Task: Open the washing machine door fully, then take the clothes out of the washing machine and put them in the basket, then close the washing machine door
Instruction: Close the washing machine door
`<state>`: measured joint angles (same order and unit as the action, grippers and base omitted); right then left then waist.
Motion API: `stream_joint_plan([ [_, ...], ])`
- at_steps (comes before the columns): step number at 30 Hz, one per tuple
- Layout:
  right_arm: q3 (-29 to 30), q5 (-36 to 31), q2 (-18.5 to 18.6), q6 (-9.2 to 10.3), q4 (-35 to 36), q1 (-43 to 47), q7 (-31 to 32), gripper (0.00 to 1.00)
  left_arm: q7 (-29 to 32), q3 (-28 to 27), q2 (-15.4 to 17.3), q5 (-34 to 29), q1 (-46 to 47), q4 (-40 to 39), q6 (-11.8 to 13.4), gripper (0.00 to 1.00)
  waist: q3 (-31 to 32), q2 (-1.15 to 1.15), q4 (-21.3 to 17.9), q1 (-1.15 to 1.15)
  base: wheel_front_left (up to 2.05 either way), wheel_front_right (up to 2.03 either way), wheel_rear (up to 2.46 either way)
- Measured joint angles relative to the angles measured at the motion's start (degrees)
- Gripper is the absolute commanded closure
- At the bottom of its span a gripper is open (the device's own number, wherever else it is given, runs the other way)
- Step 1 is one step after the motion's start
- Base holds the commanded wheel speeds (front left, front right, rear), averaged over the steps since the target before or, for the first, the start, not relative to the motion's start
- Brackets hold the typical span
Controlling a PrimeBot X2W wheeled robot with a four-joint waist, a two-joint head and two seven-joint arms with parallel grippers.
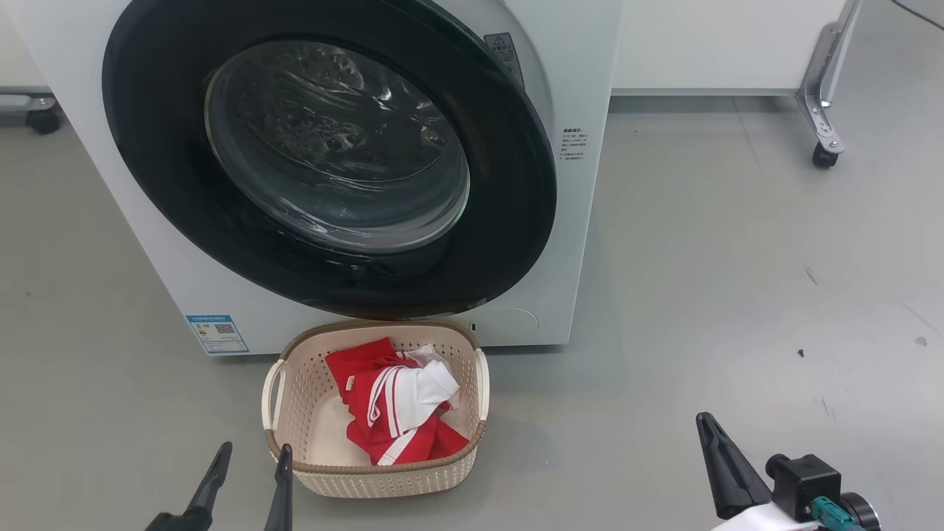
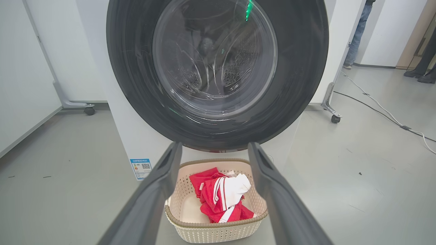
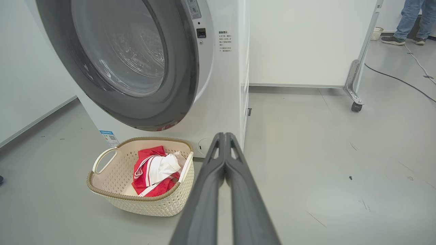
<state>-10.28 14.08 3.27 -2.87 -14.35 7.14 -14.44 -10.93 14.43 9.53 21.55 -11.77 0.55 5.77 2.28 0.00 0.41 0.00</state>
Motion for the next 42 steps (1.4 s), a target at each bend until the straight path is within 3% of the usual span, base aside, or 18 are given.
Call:
stream_joint_plan([
  [12,-1.6,-0.3,1.3,-1.59,-0.4,-3.9,0.0,1.0,0.0,0.5,-0.5,-1.5,0.0,-0.5,0.3,0.0,-1.0,0.0,0.9,0.0,0.0,0.0,0.0],
  [27,-4.7,-0.6,2.5,-3.56,-0.1,-21.5,3.1,1.0,-0.3,2.4,-1.7,-2.9,4.4,-4.5,0.5,0.0,-7.3,0.0,4.1,0.0,0.0,0.0,0.0],
  [42,-4.4,1.4,5.4,-4.11,-4.8,-38.0,6.4,1.0,-0.9,5.0,-3.5,-3.5,10.9,-4.7,-0.6,0.0,-15.6,0.0,9.5,0.0,0.0,0.0,0.0],
])
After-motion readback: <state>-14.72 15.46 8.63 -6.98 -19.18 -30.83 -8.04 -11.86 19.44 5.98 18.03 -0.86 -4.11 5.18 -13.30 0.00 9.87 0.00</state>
